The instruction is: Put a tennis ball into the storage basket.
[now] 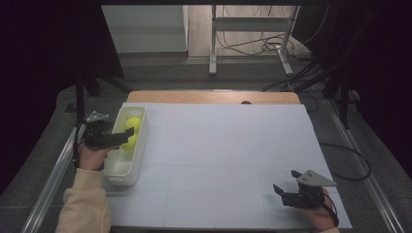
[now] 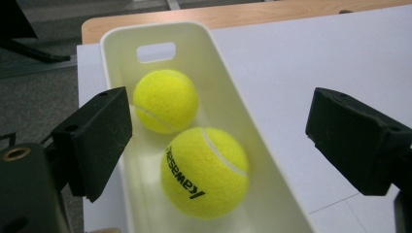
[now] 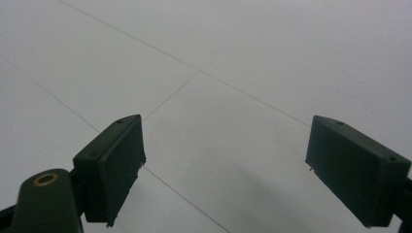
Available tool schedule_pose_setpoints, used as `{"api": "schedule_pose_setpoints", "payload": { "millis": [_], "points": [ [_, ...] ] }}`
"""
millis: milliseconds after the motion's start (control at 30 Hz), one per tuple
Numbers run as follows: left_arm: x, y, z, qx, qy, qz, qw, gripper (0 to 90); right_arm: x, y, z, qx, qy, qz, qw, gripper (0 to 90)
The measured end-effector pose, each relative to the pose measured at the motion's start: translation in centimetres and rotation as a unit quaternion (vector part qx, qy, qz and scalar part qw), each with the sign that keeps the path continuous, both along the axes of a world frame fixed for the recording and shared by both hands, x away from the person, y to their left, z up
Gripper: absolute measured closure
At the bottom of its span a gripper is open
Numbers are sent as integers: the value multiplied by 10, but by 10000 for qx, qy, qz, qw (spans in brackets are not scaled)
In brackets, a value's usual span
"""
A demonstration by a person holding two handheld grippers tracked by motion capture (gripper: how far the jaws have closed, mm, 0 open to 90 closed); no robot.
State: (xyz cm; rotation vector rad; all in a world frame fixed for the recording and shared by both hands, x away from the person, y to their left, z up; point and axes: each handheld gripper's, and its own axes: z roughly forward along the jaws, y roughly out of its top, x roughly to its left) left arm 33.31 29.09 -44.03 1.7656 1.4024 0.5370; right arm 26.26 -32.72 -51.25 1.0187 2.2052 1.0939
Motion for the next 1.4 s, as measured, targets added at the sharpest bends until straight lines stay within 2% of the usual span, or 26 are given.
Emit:
{"api": "schedule_pose_setpoints", "payload": {
  "millis": [67, 200, 333, 467, 633, 867, 1167, 1400],
  "points": [
    [-1, -1, 1, -17, -44, -51, 10000, 98, 0, 0, 0, -2, -2, 2, 10000, 145],
    [-6, -10, 4, -38, -247, -354, 9991, 98, 0, 0, 0, 12, -20, 4, 10000, 145],
    [-11, -20, 6, -147, -378, -666, 9970, 99, -1, 0, 1, 6, -22, 16, 10000, 145],
    [-14, -31, 5, -180, -379, -894, 9951, 99, -1, 0, 1, 11, -30, 17, 10000, 145],
    [-17, -39, 3, -219, -387, -1048, 9935, 99, -1, 0, 1, 25, -24, 28, 10000, 145],
    [-30, -61, 1, -215, -517, -1415, 9884, 102, -1, 0, 1, 49, -36, 47, 10000, 146],
    [-45, -87, -6, -177, -587, -1714, 9833, 107, -1, 0, 2, 119, -42, 89, 9999, 146],
    [-59, -98, -11, -229, -609, -1826, 9810, 112, -2, 1, 3, 137, -59, 150, 9998, 145]
  ]
}}
